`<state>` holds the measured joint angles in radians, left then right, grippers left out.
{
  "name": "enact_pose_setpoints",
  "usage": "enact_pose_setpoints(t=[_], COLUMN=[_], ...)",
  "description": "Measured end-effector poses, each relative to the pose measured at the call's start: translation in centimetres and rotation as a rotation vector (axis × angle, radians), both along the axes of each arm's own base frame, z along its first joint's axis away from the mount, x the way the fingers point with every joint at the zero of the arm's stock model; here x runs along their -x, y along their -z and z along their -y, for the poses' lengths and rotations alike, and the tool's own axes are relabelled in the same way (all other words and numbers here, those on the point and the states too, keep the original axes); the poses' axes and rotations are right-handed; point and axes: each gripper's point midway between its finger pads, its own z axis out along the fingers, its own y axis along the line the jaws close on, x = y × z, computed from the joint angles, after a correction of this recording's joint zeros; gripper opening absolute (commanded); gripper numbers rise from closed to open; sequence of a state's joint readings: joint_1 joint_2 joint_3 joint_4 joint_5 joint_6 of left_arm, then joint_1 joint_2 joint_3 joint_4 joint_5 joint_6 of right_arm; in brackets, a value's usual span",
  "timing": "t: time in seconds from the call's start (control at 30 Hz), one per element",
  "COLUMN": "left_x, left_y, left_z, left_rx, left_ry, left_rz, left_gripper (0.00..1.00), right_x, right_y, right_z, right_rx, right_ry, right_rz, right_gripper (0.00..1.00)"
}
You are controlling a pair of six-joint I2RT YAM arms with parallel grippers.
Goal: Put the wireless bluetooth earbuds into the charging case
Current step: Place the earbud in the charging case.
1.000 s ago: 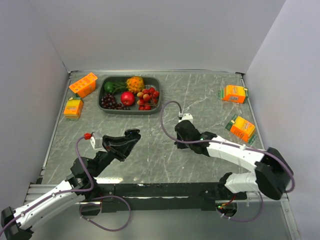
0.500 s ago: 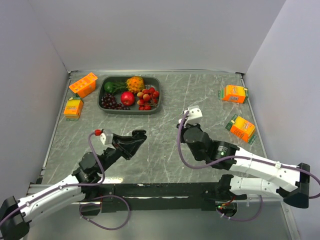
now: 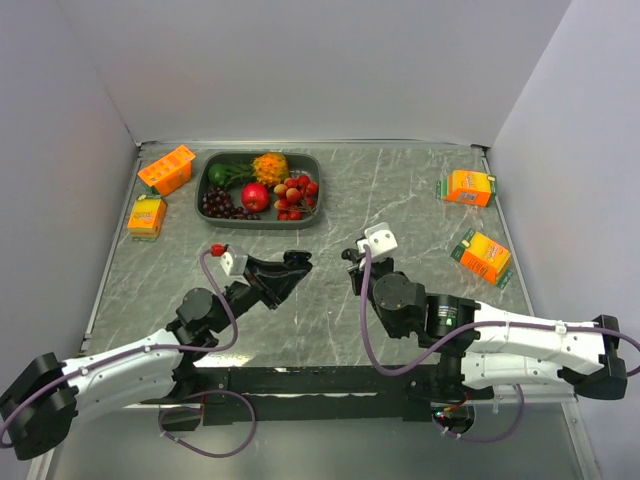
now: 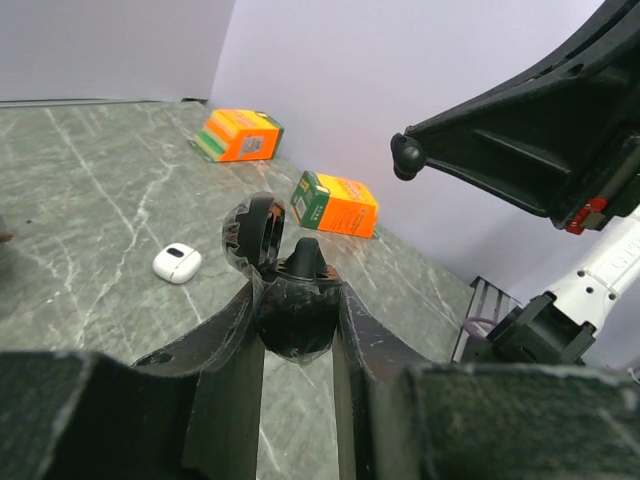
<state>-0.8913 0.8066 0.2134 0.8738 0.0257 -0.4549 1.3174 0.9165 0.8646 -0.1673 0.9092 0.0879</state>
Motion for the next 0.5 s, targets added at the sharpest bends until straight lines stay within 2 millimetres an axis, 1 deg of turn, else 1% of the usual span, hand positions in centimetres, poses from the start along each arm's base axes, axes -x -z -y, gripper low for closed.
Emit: enact_pose_setpoints(t=[0.2, 0.33, 0.5], left_x=[0.3, 0.4, 0.6], left_y=[0.5, -0.1, -0.9], left_z=[1.2, 2.1, 2.8], left_rx=[-0.010, -0.006, 0.009], left_ry=[0.056, 0.093, 0.121], left_rz=[0.009, 0.022, 0.038], left_gripper=[0.01, 0.01, 0.01], right_x=[0.8, 1.0, 1.2], right_y=[-0.1, 0.4, 1.1], right_z=[-1.7, -2.7, -3.6], right_rx=[-0.012, 0.008, 0.044], right_ry=[-0.051, -0.069, -0.085], right_rz=[0.007, 0.007, 0.012], right_gripper=[0.00, 0.00, 0.00])
